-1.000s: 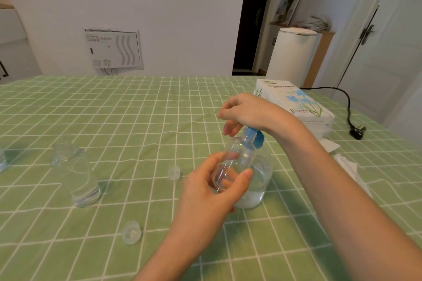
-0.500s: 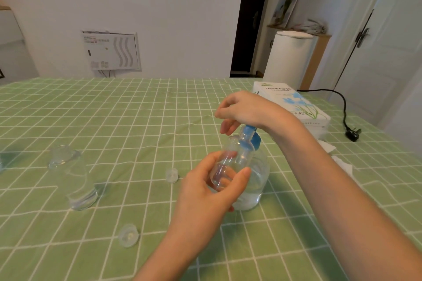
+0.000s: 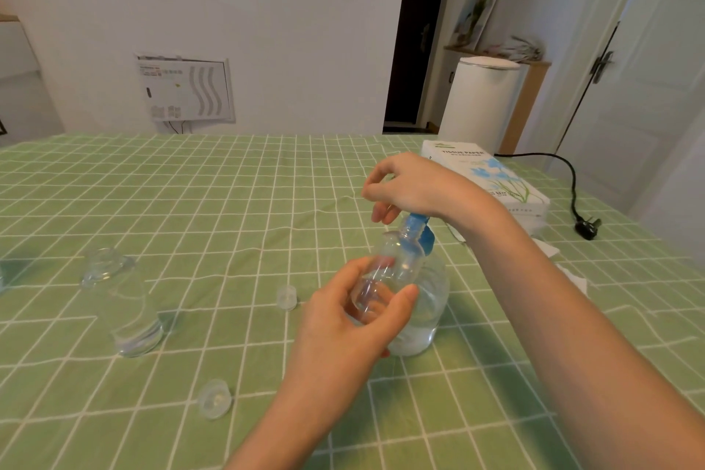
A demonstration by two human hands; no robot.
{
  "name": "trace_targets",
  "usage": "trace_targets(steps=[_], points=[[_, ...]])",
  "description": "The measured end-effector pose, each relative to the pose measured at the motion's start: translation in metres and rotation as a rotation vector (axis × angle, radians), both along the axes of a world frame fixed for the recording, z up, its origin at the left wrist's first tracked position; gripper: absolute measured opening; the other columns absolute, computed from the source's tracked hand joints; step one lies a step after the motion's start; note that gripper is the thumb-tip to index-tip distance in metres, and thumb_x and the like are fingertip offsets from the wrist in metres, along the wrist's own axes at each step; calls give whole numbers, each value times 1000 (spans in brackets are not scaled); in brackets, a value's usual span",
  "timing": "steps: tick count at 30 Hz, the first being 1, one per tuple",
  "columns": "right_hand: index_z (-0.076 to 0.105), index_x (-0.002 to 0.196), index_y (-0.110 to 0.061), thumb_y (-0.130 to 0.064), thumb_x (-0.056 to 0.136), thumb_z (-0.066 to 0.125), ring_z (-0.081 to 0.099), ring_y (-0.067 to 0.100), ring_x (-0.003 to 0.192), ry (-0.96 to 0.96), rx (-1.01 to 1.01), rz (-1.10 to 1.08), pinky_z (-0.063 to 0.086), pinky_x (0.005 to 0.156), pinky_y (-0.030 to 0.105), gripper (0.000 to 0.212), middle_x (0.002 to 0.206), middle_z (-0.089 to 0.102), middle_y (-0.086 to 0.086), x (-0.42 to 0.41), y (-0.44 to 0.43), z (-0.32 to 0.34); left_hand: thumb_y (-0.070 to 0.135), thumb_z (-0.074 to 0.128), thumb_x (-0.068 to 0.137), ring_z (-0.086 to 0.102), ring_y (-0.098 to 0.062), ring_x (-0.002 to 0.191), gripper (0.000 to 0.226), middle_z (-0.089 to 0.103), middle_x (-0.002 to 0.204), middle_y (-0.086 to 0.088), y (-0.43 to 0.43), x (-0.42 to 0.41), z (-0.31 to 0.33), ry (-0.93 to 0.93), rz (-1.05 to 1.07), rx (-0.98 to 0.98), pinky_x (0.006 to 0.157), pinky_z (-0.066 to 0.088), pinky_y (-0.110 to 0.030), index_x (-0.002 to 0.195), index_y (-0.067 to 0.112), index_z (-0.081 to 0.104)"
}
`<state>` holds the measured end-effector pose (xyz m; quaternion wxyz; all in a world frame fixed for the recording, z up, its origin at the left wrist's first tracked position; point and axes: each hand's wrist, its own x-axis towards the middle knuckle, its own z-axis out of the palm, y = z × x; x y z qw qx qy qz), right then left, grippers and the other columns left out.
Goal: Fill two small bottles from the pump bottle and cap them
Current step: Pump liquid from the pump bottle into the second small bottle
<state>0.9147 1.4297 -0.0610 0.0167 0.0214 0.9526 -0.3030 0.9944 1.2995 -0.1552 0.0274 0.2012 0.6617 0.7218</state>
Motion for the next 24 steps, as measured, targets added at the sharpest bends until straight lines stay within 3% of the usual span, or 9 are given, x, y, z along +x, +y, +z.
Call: trace_targets(steps=[6,10,15,19,24], points=[[60,101,-15,-18,94,53,67,28,100,-2,-1,25,51,89,37,11,72,70,-4,2,-2,0,30,71,74,55,-5,54,25,61,62,9,-1,-1,0,-1,-4,-11,51,50,-16,98,33,65],[61,98,-13,-14,93,53,65,17,80,-5,-40,39,50,93,38,10,69,69,-3,1,-2,-4,29,71,74,55,-4,53,24,61,61,8,-1,0,-2,-8,-4,-3,49,48,-15,97,34,66],[64,104,-7,-10,93,53,63,12,71,-15,-85,36,50,94,37,16,69,68,-2,1,-1,-12,28,71,73,54,-4,51,23,63,62,8,-1,2,-4,-14,-6,4,48,48,-16,96,33,66],[63,102,-11,-14,94,53,63,16,80,-15,-83,25,48,97,44,13,71,69,-1,0,-1,-12,27,70,74,52,-5,51,24,60,61,8,-1,1,-4,-25,-9,12,47,48,-16,97,31,66],[61,103,-14,-28,95,54,68,20,93,-7,1,14,51,93,39,17,77,72,-2,0,0,-1,29,70,73,53,-6,52,23,61,63,7,1,0,-1,2,-6,13,49,50,-17,95,32,66]])
